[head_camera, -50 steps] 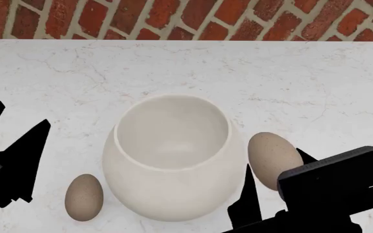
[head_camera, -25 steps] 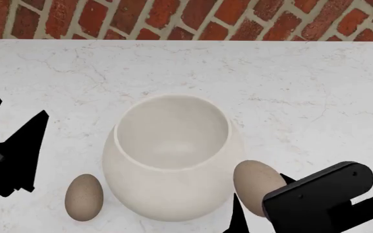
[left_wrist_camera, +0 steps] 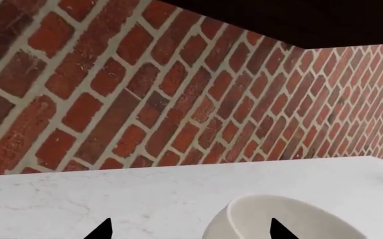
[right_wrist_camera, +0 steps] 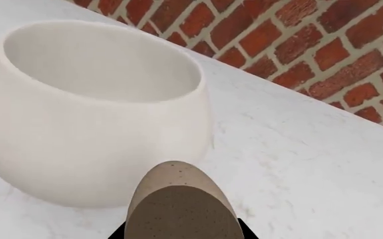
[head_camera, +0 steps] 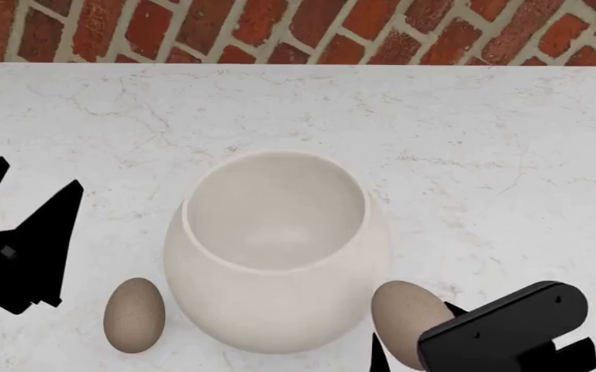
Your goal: Place the eggs and milk next to the bowl.
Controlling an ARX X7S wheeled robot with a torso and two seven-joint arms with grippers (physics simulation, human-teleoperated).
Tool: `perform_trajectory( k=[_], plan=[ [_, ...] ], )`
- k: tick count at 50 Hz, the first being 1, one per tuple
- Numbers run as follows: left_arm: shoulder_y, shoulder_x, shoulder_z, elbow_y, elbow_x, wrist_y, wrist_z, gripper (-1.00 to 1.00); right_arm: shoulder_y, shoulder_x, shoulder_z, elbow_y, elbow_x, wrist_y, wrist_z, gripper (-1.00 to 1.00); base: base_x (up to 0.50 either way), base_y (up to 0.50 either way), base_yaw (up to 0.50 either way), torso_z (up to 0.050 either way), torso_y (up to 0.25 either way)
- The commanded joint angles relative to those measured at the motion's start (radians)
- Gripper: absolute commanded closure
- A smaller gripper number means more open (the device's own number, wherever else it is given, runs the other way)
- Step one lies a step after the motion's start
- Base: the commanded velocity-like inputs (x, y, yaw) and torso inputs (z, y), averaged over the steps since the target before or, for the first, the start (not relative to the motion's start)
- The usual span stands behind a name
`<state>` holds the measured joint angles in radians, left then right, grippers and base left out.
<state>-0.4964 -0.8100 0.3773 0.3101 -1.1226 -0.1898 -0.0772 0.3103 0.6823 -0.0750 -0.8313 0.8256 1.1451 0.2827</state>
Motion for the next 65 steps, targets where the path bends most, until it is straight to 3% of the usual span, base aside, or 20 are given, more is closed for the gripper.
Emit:
perform_trajectory(
  k=[1,65],
  plan=[
    [0.009,0.024,-0.018,0.010,0.022,-0.011,0.033,-1.00,-0.063,-0.011,0.016,0.003,-0.057,-0.054,-0.044,1.00,0.00,0.00,0.00,0.000,0.000],
    [0.040,0.020,-0.022,-0.023,0.036,0.011,0.065,-1.00,-0.087,-0.036,-0.119,0.209,-0.164,-0.215,-0.130,1.00,0.00,0.00,0.00,0.000,0.000]
  ],
)
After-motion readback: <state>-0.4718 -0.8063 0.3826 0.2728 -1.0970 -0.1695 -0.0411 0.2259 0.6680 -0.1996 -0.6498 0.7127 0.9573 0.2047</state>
